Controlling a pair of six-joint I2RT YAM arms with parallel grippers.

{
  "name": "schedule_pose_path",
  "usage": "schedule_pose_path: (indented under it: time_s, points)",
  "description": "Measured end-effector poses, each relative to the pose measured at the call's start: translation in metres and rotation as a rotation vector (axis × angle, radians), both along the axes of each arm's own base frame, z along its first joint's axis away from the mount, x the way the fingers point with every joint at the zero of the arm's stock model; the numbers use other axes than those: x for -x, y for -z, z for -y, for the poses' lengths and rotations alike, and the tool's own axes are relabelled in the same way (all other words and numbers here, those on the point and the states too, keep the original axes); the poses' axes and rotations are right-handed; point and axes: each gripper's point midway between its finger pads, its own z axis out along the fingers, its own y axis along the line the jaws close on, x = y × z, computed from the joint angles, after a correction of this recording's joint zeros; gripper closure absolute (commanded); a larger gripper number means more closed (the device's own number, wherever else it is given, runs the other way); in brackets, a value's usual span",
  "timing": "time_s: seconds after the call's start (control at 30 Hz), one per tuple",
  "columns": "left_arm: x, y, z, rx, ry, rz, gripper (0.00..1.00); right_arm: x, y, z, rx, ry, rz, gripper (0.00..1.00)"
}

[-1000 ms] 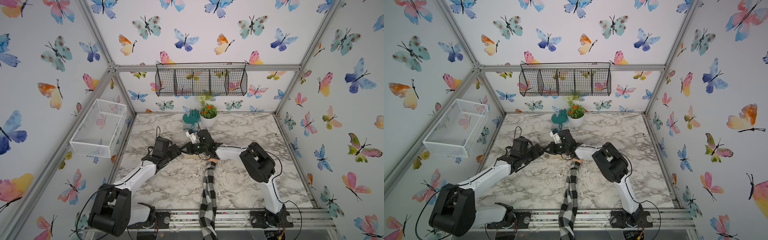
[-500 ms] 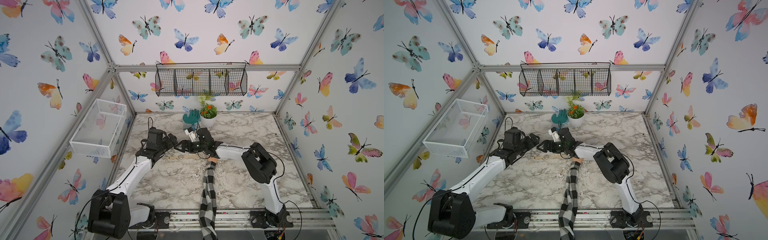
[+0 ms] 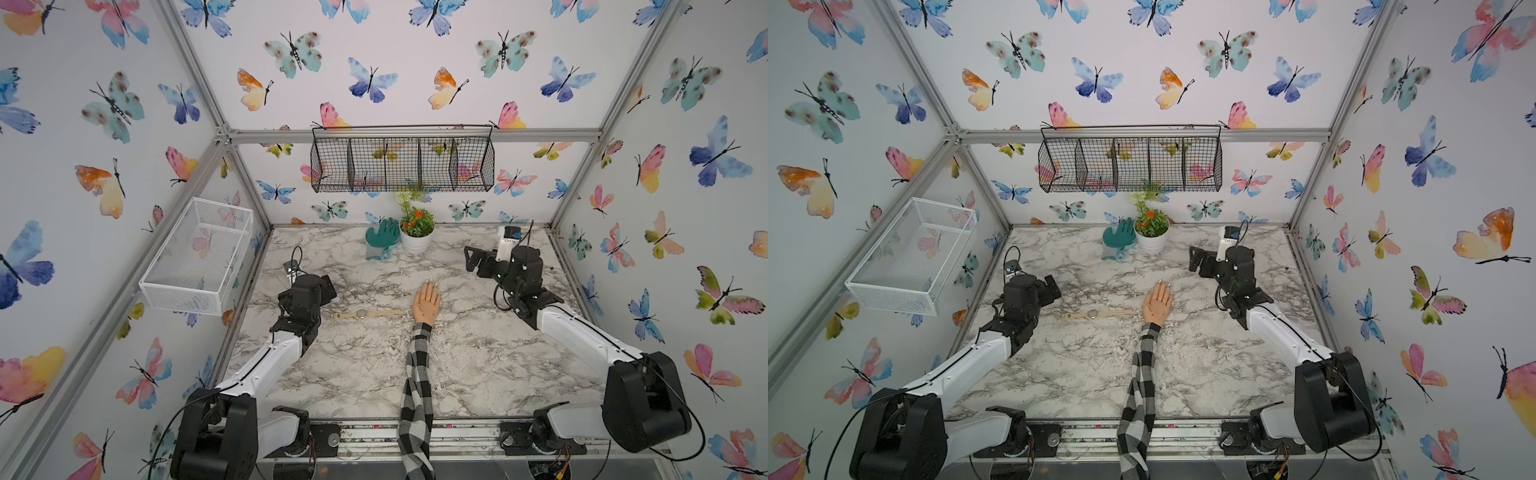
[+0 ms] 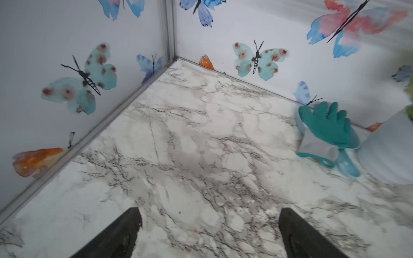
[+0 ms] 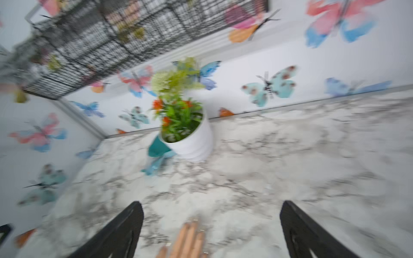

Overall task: Take off the watch
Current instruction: Reset both arms

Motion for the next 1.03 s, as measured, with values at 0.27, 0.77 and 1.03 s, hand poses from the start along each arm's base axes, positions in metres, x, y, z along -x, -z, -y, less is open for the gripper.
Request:
schedule_pose_path:
  time_s: [0.27, 0.77, 1.03]
  points:
    - [0.015, 0.042, -0.021, -0.183, -0.028, 0.02, 0.02, 0.033, 0.118, 0.106, 0.317, 0.277, -0.115, 0.02]
    - [0.011, 0.037, -0.028, -0.156, 0.063, 0.189, 0.02, 0.033, 0.111, 0.103, 0.297, 0.193, 0.122, 0.02]
    - [0.008, 0.036, -0.024, -0.142, 0.095, 0.198, 0.02, 0.034, 0.115, 0.099, 0.294, 0.17, 0.11, 0.02]
